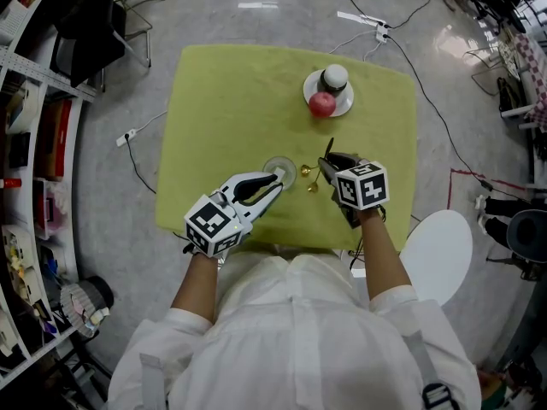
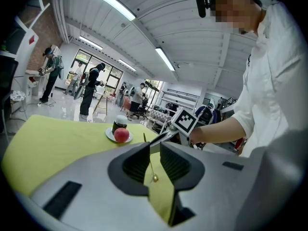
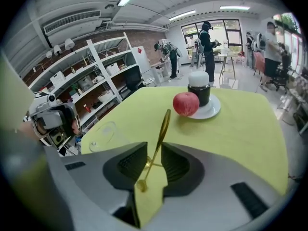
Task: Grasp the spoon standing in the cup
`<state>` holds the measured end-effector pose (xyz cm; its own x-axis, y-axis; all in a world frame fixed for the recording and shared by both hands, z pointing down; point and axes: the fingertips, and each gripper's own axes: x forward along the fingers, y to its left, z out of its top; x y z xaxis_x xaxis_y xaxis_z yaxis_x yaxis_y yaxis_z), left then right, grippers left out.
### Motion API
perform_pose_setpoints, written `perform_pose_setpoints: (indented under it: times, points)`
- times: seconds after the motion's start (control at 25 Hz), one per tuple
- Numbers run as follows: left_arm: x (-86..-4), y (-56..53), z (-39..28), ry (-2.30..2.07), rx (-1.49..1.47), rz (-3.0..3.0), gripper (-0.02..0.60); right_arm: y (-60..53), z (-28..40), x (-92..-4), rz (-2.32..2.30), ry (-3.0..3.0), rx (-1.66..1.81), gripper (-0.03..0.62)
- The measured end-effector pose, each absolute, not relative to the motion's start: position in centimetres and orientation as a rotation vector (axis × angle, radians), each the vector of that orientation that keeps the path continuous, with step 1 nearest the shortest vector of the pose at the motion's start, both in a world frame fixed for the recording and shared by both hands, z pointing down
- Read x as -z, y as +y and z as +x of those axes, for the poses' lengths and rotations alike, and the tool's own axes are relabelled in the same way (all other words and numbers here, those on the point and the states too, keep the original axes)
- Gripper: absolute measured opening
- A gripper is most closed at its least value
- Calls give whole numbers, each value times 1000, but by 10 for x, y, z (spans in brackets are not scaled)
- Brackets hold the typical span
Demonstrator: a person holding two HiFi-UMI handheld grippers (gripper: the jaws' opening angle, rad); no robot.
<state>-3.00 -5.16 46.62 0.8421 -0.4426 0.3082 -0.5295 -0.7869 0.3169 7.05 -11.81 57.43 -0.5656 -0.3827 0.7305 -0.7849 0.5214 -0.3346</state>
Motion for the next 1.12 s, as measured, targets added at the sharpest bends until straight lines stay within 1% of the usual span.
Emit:
perform_pose_setpoints:
  times: [0.36,1.12]
  points:
    - [-465,-48,-31,-731,-300,2630,66,-117,84,-575,977,-2113,-834,89]
    - [-464,-48,-22,-713,-315,2653,66,-80,140,-610,1001,-1940,-937,89]
